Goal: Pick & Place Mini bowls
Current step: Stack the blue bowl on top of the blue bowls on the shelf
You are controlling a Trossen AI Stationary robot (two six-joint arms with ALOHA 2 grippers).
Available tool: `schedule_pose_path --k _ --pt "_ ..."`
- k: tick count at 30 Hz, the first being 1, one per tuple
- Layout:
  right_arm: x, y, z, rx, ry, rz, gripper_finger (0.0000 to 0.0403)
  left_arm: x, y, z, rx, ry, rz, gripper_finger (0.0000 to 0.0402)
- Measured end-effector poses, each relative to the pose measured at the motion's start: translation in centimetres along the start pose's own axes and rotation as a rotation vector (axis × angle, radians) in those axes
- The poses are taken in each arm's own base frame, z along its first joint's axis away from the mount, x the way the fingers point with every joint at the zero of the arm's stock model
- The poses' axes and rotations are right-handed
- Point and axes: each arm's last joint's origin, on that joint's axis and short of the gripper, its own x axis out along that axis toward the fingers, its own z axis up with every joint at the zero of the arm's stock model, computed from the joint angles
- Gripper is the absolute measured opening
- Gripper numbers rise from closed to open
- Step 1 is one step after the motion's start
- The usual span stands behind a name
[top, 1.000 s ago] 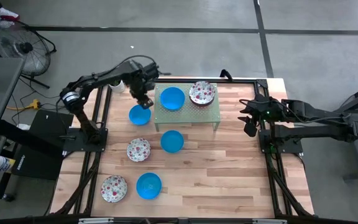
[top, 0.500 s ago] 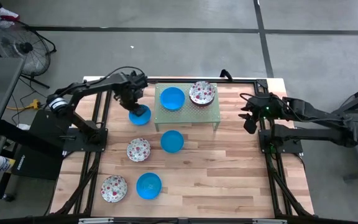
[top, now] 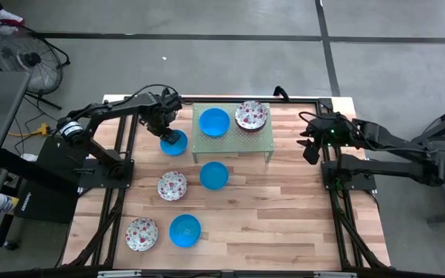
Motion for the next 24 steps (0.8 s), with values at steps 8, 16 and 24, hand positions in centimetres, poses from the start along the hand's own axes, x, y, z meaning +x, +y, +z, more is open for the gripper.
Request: schedule_pose_path --k 8,16,24 --pt "0.0 -0.1 0.0 -0.003 -0.004 -0.002 0.0139 1.4 0.1 -0.5 -0.039 0.007 -0.026 0.0158" --pt "0.0 0.0 0.0 -0.004 -0.004 0.000 0.0139 1.4 0.1 -0.5 -0.040 0.007 -0.022 0.0151" --pt "0.0 0.0 0.0 -0.004 -0.003 0.000 0.0139 1.4 0.1 -0.5 -0.064 0.001 -0.002 0.0078"
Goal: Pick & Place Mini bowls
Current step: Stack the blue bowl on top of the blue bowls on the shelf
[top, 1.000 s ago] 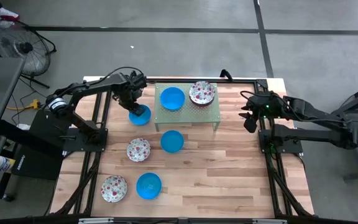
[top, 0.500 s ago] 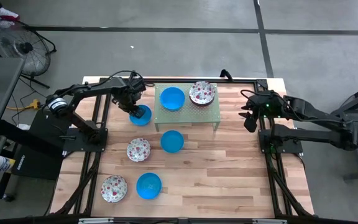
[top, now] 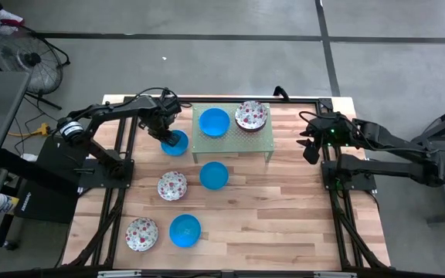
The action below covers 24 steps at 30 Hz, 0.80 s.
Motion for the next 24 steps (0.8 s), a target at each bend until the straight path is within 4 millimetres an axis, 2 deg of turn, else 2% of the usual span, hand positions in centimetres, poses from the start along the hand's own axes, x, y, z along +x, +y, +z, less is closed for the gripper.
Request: schedule_pose_path --k 8,19,24 --pt "0.00 0.00 0.00 0.000 0.000 0.001 0.0139 -0.01 0.04 -0.04 0.001 0.001 0.013 0.0007" --pt "0.00 0.00 0.00 0.000 0.000 0.002 0.0139 -0.03 0.08 -0.06 0.035 0.002 0.018 0.0002" --pt "0.00 -0.01 0.00 0.000 0.000 -0.002 0.0139 -0.80 0.44 -0.23 0.037 -0.026 -0.011 0.0001"
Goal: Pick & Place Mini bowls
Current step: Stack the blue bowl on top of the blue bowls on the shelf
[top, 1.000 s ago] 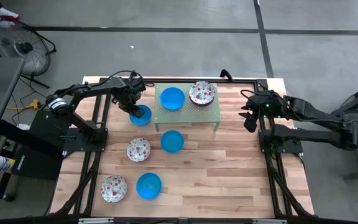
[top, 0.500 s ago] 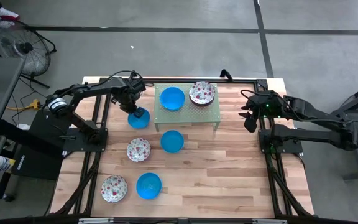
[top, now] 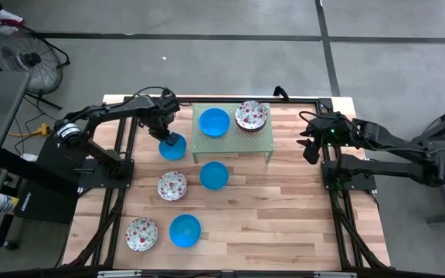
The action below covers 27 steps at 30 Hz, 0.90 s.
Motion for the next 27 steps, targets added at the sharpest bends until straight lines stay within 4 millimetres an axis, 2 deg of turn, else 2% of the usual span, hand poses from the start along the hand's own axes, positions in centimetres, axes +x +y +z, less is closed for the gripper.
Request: schedule_pose_path --k 5,9,15,27 --pt "0.0 0.0 0.0 0.000 0.000 -0.002 0.0139 -1.4 0.9 -0.1 -0.029 -0.048 -0.016 0.0000" --pt "0.0 0.0 0.0 0.000 0.000 -0.002 0.0139 -3.6 1.6 0.0 -0.027 -0.111 -0.049 0.0000" --pt "0.0 0.0 0.0 0.000 -0.003 -0.002 0.0139 -6.2 1.5 0.4 -0.003 -0.131 -0.062 0.0000" --pt "0.0 0.1 0.0 -0.011 -0.001 0.017 0.0139 -13.5 1.0 1.6 0.054 -0.297 -0.081 0.0000"
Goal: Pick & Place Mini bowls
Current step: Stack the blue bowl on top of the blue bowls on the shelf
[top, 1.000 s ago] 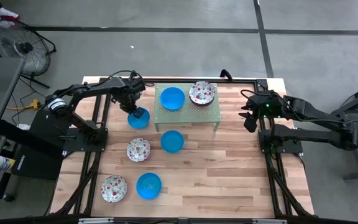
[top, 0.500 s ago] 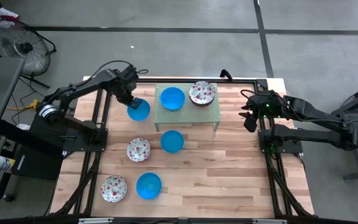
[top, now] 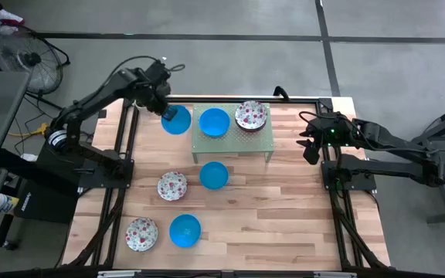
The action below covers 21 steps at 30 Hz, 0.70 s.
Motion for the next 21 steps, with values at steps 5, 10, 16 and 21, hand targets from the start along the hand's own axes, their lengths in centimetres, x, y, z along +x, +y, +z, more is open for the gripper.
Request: schedule_pose_path --k 5,10,16,21 --pt "0.0 0.0 0.0 -0.007 0.000 0.009 0.0139 -2.7 -0.5 1.1 0.025 -0.091 -0.053 0.0000" --pt "0.0 0.0 0.0 -0.009 0.000 0.015 0.0139 -4.5 -0.7 1.7 0.013 -0.158 -0.079 0.0000" --pt "0.0 0.1 0.0 -0.014 0.001 0.025 0.0139 -6.0 -1.0 2.1 0.003 -0.206 -0.152 0.0000" --pt "0.0 0.1 0.0 -0.014 0.001 0.029 0.0139 -6.3 -1.4 2.6 -0.030 -0.204 -0.227 0.0000"
